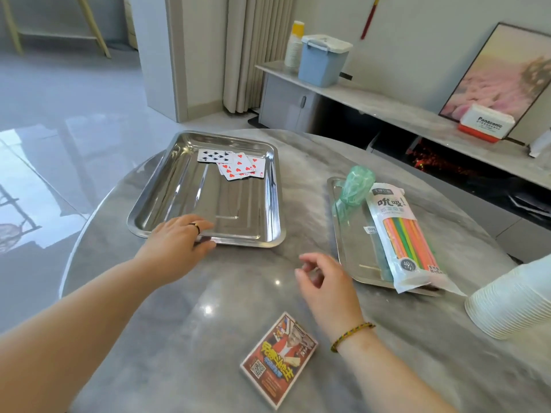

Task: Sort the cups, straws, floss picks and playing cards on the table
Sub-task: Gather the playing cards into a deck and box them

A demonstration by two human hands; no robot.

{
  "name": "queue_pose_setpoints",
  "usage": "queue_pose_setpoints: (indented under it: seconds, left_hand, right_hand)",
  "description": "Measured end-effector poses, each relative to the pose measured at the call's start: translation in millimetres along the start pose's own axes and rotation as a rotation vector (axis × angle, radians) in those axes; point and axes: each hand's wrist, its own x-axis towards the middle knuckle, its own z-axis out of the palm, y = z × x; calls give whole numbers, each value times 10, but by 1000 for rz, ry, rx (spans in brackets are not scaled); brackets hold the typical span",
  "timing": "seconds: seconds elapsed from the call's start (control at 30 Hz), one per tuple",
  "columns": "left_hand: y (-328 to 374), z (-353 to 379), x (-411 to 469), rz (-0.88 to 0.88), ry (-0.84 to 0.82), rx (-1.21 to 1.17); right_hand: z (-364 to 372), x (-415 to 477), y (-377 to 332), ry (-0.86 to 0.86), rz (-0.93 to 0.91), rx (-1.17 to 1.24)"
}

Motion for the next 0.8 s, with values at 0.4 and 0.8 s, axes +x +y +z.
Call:
queue_pose_setpoints:
  seconds: [0.4, 0.8]
  left_hand:
    - [-311, -52, 221, -177, -377, -139]
    - [-384, -234, 244, -218, -645, -47]
  right_hand:
    - [970, 2226, -619, -333, -164, -471]
    - [1076, 2870, -786, -631, 112, -872]
